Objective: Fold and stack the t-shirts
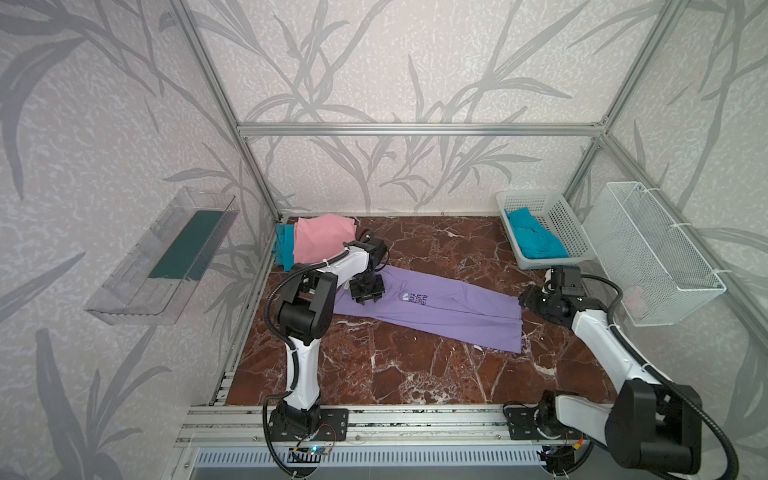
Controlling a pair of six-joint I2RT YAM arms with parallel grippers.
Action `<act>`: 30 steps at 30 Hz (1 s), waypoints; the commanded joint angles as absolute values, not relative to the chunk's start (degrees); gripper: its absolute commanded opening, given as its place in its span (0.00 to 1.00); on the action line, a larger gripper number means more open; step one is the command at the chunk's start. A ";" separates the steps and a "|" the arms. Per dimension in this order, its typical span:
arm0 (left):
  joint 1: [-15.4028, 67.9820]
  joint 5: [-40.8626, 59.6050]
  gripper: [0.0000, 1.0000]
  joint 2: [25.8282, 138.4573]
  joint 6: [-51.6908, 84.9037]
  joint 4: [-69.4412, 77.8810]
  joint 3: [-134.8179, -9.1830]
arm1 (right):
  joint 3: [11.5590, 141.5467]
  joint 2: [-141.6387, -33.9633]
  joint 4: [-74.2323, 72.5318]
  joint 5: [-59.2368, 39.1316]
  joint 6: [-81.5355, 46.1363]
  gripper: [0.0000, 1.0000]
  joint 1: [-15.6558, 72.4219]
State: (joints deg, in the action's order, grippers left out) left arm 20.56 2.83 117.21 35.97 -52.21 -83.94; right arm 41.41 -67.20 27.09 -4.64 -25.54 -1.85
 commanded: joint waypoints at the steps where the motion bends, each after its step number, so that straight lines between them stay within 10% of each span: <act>1: 20.48 2.11 0.40 119.06 35.69 -52.73 -84.48 | 40.18 -67.10 35.12 0.97 -22.43 0.67 3.36; 17: 20.57 1.97 0.40 118.76 35.77 -53.00 -84.25 | 40.67 -77.61 27.98 -1.89 -26.47 0.66 5.01; 22: 20.57 2.01 0.40 119.05 35.61 -53.13 -84.74 | 42.73 -78.76 27.95 -0.24 -26.28 0.35 4.92; 30: 20.56 1.93 0.40 119.34 35.30 -53.11 -84.99 | 45.61 -76.38 30.60 2.64 -24.79 0.25 4.92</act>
State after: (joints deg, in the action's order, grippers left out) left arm 20.56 2.81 117.43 35.88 -52.51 -84.29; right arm 44.12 -77.84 28.75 0.93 -25.58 4.99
